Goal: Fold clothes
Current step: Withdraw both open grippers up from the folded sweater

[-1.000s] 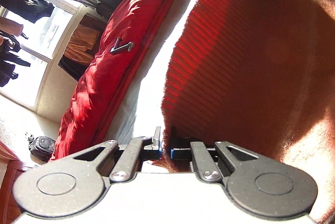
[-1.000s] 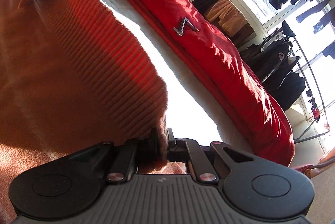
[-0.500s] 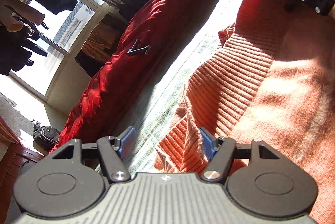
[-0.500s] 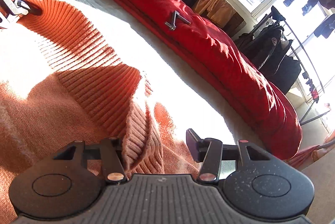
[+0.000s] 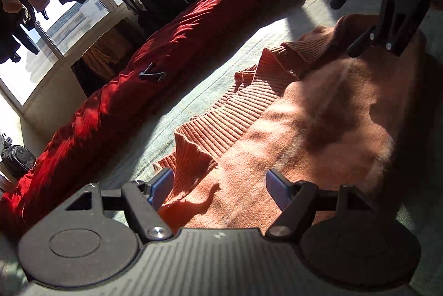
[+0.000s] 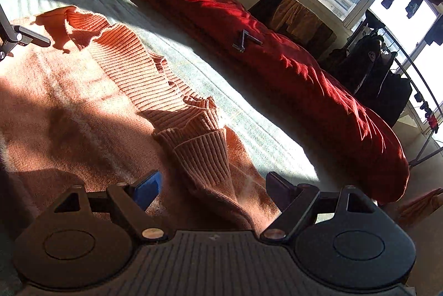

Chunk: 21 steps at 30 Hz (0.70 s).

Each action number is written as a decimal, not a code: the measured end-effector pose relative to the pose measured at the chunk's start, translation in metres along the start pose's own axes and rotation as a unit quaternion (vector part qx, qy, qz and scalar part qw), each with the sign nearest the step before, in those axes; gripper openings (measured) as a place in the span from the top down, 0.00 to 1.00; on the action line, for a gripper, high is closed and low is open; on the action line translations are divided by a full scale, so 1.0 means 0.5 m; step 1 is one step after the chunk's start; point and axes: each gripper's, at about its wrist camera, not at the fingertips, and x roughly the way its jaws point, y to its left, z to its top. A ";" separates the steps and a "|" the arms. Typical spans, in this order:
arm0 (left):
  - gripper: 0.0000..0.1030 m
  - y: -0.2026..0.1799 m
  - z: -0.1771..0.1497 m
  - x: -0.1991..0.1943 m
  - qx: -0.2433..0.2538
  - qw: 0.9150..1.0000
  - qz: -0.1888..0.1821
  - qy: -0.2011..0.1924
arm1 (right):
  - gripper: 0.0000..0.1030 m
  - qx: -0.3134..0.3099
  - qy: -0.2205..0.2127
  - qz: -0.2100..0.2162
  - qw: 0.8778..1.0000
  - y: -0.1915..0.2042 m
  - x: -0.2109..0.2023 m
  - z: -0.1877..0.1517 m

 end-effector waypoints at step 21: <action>0.27 0.217 -0.024 0.178 -0.218 0.973 0.009 0.075 | 0.17 0.188 0.029 0.110 0.975 -0.118 0.105 -0.014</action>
